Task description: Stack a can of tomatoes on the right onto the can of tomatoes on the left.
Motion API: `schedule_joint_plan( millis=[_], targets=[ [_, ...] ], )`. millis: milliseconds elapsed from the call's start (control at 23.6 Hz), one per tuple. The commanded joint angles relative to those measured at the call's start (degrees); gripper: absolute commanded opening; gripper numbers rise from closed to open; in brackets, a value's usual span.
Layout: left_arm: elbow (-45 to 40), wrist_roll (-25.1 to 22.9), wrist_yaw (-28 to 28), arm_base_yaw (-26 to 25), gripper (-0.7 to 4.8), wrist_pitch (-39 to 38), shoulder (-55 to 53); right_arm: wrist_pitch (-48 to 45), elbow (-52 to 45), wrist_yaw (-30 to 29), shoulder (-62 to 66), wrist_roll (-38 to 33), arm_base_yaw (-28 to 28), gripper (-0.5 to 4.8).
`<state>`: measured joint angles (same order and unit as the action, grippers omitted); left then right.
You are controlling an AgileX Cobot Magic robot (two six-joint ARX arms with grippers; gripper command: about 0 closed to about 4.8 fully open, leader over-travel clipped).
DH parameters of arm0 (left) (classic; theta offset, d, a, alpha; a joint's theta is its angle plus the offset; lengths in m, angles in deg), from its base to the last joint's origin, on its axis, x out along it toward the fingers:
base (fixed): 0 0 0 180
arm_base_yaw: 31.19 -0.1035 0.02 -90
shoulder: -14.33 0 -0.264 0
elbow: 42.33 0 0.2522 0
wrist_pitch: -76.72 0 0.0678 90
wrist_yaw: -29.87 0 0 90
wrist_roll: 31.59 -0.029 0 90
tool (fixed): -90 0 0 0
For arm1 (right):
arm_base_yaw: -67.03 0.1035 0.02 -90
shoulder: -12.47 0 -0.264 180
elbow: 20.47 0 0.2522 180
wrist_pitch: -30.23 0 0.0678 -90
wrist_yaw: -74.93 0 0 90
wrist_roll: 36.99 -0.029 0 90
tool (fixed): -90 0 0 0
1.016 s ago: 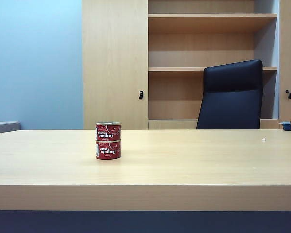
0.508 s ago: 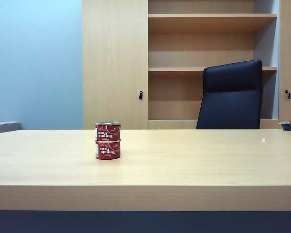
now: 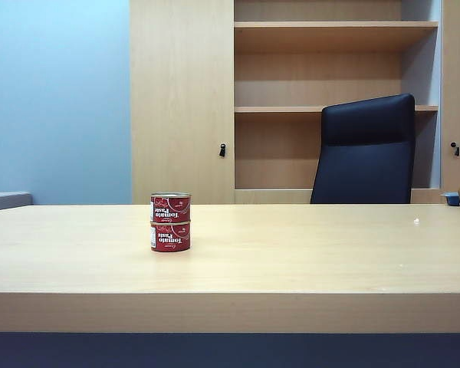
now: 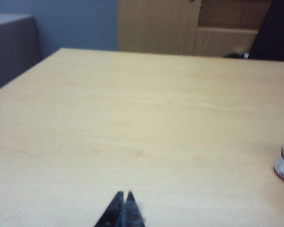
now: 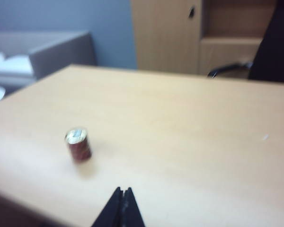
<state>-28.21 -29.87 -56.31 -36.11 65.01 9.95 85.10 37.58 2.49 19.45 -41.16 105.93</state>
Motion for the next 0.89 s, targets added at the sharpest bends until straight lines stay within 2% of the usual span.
schedule_joint_plan(
  millis=[42, 212, 677, 889],
  targets=[
    [0.17, -0.28, 0.00, 0.00, -0.05, -5.70, 0.09, 2.16, -3.69, -2.23, 0.15, -1.16, 0.07, -0.09],
    [0.17, -1.31, -3.54, -0.02, -0.05, -10.21, 0.09, -3.74, -11.63, -2.23, 0.15, -8.22, 0.09, -0.09],
    [0.17, -3.34, -5.14, -0.02, -0.05, -11.19, 0.09, -25.92, -32.48, -2.32, 0.15, -9.86, 0.11, -0.09],
    [0.17, -3.63, -5.14, -0.02, -0.05, -11.15, 0.09, -29.33, -39.54, -2.29, 0.15, -12.63, 0.11, -0.09]
  ],
)
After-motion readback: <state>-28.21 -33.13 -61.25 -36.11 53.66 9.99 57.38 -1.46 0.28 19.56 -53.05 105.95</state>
